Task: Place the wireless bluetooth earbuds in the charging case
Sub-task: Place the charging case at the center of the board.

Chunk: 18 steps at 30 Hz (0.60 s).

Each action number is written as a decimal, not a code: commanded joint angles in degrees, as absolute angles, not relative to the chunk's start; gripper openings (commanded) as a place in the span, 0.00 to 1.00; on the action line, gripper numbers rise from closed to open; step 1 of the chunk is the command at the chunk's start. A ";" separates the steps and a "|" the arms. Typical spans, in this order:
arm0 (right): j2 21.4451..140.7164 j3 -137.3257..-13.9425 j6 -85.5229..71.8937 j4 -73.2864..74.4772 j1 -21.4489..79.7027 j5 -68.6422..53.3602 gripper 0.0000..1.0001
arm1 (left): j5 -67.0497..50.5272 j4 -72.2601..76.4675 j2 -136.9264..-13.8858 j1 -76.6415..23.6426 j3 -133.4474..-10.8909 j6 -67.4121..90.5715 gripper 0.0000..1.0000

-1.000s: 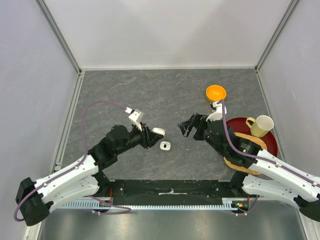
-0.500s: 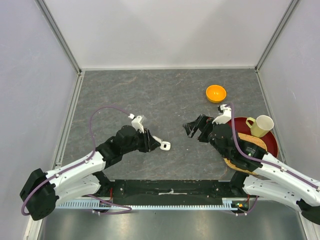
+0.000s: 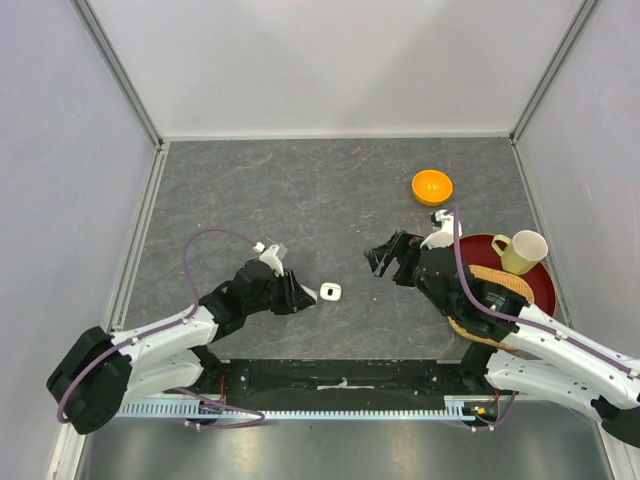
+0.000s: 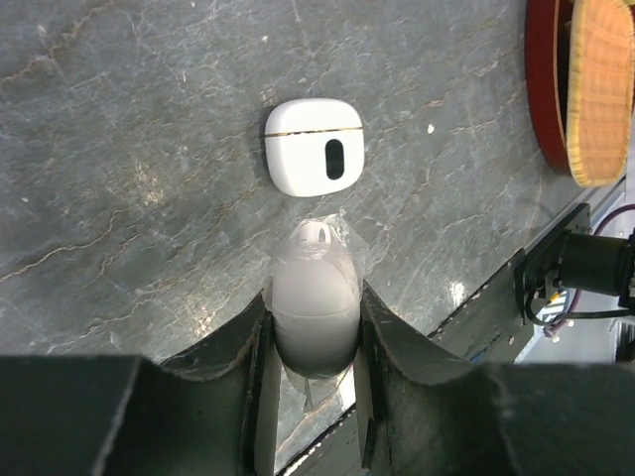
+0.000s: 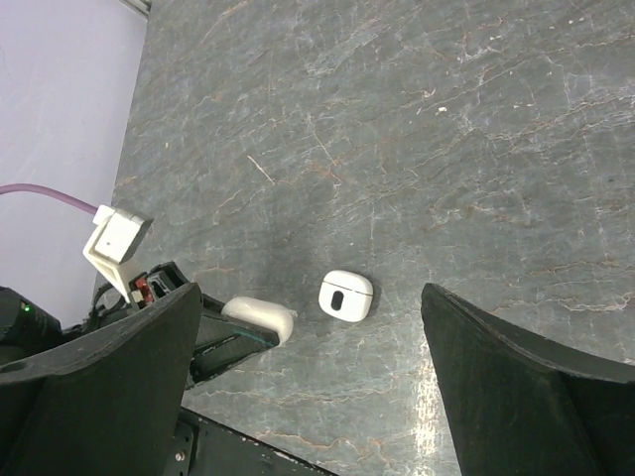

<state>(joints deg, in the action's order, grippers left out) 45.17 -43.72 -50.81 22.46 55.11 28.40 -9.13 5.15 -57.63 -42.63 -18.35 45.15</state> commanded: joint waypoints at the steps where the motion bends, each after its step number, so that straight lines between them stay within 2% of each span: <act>1: 45.88 -43.86 -50.80 22.59 55.11 29.27 0.98 | -13.35 14.13 -61.86 -42.19 -17.06 47.29 0.13; 5: 46.76 -44.12 -50.89 22.59 55.11 28.65 0.98 | -18.18 19.68 -70.20 -42.19 -17.75 48.07 0.16; 11: 47.02 -44.30 -50.54 22.50 55.11 28.39 0.98 | -17.59 23.03 -73.21 -42.27 -17.93 49.13 0.18; 16: 47.11 -44.21 -50.62 22.50 54.93 28.83 0.98 | -17.67 22.94 -74.35 -42.19 -17.84 49.48 0.25; 18: 47.63 -44.38 -50.54 22.50 54.93 28.74 0.98 | -18.28 22.94 -74.79 -42.19 -17.58 49.92 0.34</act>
<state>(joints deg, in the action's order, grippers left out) 47.13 -43.72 -50.78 22.61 55.11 28.25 -16.73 19.90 -73.69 -42.44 -17.41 47.42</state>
